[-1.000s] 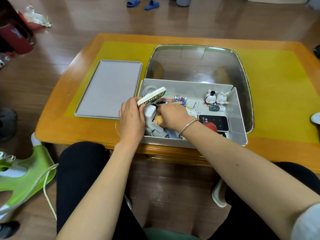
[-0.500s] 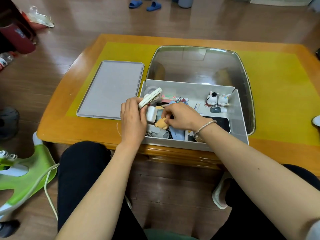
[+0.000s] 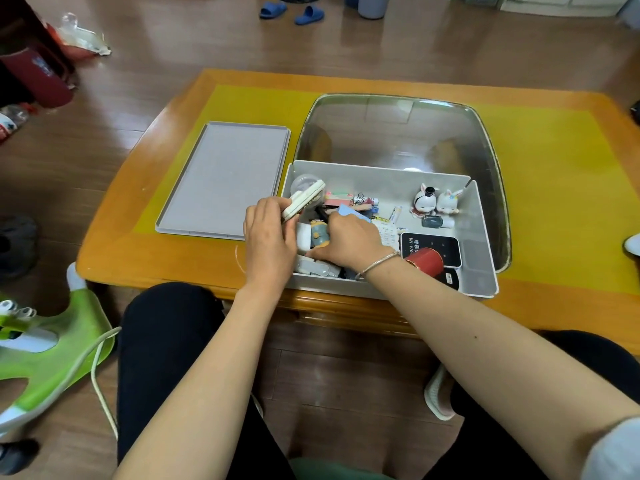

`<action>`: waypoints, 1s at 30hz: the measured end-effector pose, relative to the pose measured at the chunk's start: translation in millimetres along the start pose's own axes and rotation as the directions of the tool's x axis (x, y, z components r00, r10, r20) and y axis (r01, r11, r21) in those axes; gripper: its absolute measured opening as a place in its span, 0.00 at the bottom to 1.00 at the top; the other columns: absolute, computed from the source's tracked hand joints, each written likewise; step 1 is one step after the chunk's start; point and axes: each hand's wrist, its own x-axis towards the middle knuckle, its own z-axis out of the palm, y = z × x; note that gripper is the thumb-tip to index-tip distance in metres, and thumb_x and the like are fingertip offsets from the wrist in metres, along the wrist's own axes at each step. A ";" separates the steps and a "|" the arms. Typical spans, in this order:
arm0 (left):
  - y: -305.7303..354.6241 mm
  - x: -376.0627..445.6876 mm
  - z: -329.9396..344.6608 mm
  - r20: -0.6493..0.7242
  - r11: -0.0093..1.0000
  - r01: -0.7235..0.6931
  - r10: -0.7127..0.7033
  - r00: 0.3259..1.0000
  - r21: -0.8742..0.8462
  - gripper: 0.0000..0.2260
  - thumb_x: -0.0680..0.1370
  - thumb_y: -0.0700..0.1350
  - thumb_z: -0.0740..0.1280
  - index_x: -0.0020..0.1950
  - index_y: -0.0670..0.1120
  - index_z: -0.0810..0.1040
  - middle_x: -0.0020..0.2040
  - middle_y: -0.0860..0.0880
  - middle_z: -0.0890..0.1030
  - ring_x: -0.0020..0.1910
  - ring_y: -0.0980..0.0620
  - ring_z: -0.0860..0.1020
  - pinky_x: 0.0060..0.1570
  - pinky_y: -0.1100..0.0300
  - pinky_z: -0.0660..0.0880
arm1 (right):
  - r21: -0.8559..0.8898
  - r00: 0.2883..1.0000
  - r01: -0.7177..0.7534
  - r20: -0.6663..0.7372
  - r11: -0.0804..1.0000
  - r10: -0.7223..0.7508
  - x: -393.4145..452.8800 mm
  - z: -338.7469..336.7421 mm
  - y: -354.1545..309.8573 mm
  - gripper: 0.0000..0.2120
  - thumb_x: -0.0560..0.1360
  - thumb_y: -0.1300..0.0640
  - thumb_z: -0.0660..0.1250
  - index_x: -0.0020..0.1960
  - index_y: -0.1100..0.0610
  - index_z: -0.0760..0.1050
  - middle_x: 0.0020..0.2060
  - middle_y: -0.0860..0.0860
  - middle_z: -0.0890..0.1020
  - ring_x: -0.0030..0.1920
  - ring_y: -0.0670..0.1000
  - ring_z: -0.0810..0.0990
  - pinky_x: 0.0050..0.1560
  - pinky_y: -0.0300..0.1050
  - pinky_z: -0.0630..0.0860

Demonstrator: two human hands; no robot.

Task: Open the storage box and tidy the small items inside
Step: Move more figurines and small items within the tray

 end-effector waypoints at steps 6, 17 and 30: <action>-0.7 -0.9 -4.8 -0.036 0.999 0.018 -0.019 0.999 -0.039 0.08 0.77 0.36 0.65 0.56 0.40 0.75 0.51 0.45 0.76 0.51 0.48 0.72 0.50 0.57 0.69 | 0.121 0.999 -0.035 -0.001 0.992 0.036 -0.2 -8.3 -0.6 0.18 0.64 0.47 0.71 0.47 0.56 0.71 0.43 0.54 0.77 0.46 0.57 0.78 0.38 0.44 0.68; -7.4 1.5 -25.8 0.275 0.950 0.044 0.045 0.961 -0.308 0.12 0.77 0.35 0.65 0.55 0.50 0.73 0.55 0.52 0.78 0.53 0.58 0.76 0.53 0.69 0.72 | 0.492 0.912 -0.119 -0.290 0.863 0.291 -39.4 -68.6 78.7 0.14 0.64 0.45 0.68 0.47 0.48 0.73 0.32 0.45 0.77 0.36 0.51 0.77 0.36 0.43 0.71; 62.9 49.6 62.9 0.675 0.969 -0.247 0.165 0.719 0.026 0.17 0.81 0.51 0.59 0.69 0.50 0.69 0.68 0.48 0.71 0.67 0.47 0.68 0.66 0.48 0.65 | 0.397 0.879 -0.075 -0.407 0.915 0.248 -66.0 -68.6 142.8 0.15 0.68 0.48 0.68 0.54 0.49 0.75 0.43 0.49 0.80 0.41 0.51 0.77 0.44 0.50 0.76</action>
